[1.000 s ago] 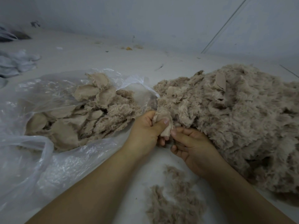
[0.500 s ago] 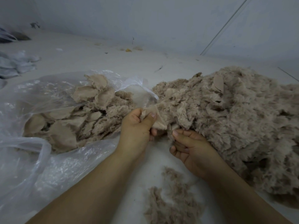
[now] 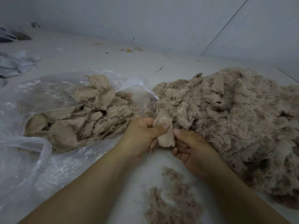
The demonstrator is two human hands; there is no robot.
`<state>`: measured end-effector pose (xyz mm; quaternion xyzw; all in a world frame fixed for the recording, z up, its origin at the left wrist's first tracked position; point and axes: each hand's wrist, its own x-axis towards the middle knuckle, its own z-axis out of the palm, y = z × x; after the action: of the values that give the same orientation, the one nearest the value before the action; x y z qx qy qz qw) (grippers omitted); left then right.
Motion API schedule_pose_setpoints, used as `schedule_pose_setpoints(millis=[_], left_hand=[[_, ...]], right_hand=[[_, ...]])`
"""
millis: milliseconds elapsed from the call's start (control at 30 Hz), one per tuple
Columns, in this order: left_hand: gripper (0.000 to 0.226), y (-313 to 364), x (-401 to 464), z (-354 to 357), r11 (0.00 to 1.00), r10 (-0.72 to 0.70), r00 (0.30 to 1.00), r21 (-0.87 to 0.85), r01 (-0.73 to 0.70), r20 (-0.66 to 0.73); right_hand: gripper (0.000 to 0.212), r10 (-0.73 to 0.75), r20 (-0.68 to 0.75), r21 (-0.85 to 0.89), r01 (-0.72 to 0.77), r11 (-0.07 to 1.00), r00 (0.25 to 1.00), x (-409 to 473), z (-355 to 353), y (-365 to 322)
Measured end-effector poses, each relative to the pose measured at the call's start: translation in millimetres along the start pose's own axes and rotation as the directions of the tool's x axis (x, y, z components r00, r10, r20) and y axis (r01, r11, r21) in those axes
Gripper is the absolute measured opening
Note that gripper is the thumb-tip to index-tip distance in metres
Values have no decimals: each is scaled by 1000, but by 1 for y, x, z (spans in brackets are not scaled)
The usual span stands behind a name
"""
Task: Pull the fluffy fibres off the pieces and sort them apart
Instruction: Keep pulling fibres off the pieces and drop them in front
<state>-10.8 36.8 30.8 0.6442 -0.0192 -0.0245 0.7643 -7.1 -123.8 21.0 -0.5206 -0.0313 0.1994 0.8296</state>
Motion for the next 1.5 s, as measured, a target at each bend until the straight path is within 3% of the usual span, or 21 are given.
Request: schedule_pose_setpoints(millis=[100, 167, 233, 400, 533, 633, 767, 900, 967, 1067, 1167, 1233, 1367, 1500], left_hand=[[22, 2, 4, -1, 989, 54, 983, -124, -77, -177], [10, 7, 9, -7, 955, 126, 904, -198, -223, -409], [10, 10, 13, -14, 921, 157, 833, -226, -318, -530], [23, 8, 10, -12, 876, -19, 850, -418, -239, -527], [37, 10, 7, -11, 868, -23, 869, -441, -228, -495], [20, 13, 7, -13, 840, -16, 866, -477, -260, -500], [40, 10, 10, -18, 808, -111, 857, -548, -217, -503], [30, 9, 3, -7, 887, 81, 856, -356, -296, -510], [17, 5, 1, 1, 947, 146, 881, -194, -256, -451], [10, -4, 3, 9, 983, 183, 922, 90, -161, -342], [24, -10, 6, 11, 981, 158, 946, 155, -118, -283], [30, -14, 9, 10, 959, 155, 949, 273, -77, -276], [34, -19, 16, 5, 790, 260, 937, 609, -69, -231], [33, -21, 21, 1, 730, 253, 937, 683, -21, -241]], right_hand=[[6, 8, -100, -40, -13, 999, 995, 2, 1, 2], [7, 20, -134, 2, -20, 1000, 991, 3, 2, 2], [8, 30, -154, 5, -29, 1000, 988, 4, 2, 3], [13, 37, -154, 23, -34, 999, 987, 3, 3, 2], [13, 38, -163, 34, -33, 999, 986, 4, 2, 3], [20, 42, -172, 31, -37, 999, 984, 5, 1, 4], [19, 37, -173, 41, -30, 999, 984, 5, 1, 4], [14, 12, -134, 42, -7, 999, 991, 3, 2, 3], [9, 7, -109, 32, -4, 999, 994, 3, 2, 2], [12, 11, -106, 32, -8, 999, 994, 3, 1, 3], [21, 5, -110, 39, -1, 999, 994, 4, 1, 2], [25, 2, -112, 45, 3, 999, 994, 3, 1, 2], [28, -4, -109, 58, 11, 998, 994, 3, 1, 3], [29, -13, -115, 58, 19, 998, 993, 5, 0, 3]])
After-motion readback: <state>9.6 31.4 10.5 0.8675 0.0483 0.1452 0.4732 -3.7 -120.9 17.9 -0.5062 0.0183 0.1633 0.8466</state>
